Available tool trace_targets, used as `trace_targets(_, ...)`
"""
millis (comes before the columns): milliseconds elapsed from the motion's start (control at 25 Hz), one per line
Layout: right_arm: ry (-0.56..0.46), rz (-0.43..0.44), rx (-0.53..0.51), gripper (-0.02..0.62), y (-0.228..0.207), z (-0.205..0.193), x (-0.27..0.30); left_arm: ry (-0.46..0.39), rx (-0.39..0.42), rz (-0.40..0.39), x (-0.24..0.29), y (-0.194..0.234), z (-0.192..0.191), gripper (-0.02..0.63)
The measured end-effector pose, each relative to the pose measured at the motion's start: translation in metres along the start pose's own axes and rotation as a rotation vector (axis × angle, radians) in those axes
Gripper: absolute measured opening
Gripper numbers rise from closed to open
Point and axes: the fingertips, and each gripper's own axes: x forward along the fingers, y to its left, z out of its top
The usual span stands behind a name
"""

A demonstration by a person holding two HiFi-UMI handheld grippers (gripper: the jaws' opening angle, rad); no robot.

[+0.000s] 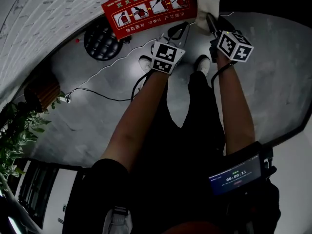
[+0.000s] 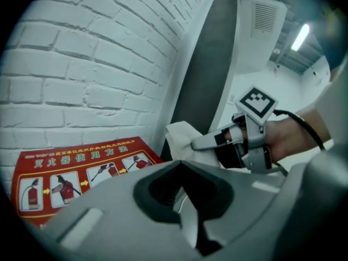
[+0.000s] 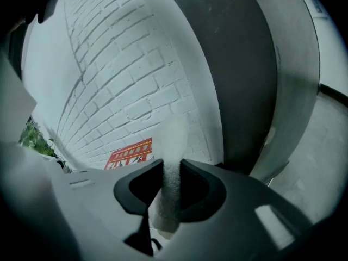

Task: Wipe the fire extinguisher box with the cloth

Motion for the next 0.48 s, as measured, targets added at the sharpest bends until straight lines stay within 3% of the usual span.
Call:
trace_targets(160, -0.065, 0.037, -0.037, 0.083, -0.023, 0.009, -0.002, -0.042, 0.009, 0.034, 0.007, -0.015, 0.004, -0.002)
trace_targets(480, -0.103, 0.214, -0.217, 0.083, -0.058, -0.004, 0.02, -0.193, 0.042, 0.185, 0.044, -0.061, 0.008, -0.002)
